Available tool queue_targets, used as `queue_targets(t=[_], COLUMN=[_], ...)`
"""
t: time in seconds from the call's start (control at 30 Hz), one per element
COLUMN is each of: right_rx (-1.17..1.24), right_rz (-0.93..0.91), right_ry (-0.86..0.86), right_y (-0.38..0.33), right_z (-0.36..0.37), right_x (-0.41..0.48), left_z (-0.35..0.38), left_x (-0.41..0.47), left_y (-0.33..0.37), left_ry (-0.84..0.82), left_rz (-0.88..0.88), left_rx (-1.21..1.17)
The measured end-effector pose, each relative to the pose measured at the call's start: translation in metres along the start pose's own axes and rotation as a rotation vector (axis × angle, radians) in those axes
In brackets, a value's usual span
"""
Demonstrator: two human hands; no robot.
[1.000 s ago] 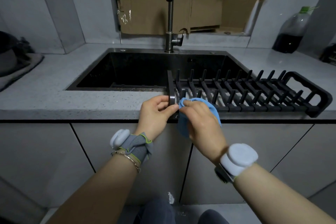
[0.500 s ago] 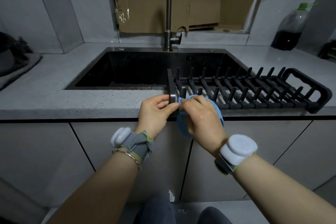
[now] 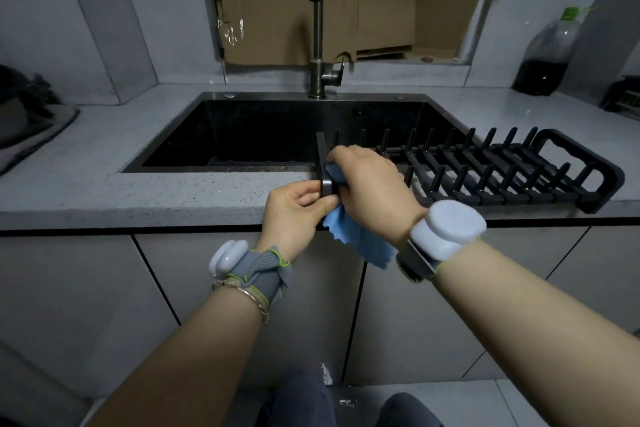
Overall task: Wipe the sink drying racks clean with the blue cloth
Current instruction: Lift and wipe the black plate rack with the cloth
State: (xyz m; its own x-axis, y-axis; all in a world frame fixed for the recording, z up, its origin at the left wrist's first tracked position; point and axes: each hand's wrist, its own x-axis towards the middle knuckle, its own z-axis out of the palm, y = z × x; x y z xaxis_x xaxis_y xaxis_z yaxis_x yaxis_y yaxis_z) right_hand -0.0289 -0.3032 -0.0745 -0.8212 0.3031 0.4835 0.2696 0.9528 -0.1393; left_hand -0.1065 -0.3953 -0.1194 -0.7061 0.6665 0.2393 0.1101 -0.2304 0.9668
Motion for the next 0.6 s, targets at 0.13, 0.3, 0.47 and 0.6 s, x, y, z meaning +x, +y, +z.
queue_targets(t=[0.13, 0.3, 0.47, 0.6], right_rx=[-0.191, 0.016, 0.416, 0.514], right_rz=[-0.123, -0.153, 0.087, 0.173], right_ry=[-0.192, -0.119, 0.428, 0.443], right_y=[-0.003, 0.006, 0.005, 0.016], right_z=[-0.012, -0.014, 0.004, -0.019], right_x=[0.014, 0.013, 0.004, 0.005], left_z=[0.000, 0.002, 0.002, 0.002], left_x=[-0.001, -0.001, 0.001, 0.000], left_y=[0.000, 0.000, -0.003, -0.003], left_ry=[0.010, 0.022, 0.053, 0.052], left_rz=[-0.014, -0.007, 0.000, -0.011], left_rx=[-0.011, -0.021, 0.003, 0.010])
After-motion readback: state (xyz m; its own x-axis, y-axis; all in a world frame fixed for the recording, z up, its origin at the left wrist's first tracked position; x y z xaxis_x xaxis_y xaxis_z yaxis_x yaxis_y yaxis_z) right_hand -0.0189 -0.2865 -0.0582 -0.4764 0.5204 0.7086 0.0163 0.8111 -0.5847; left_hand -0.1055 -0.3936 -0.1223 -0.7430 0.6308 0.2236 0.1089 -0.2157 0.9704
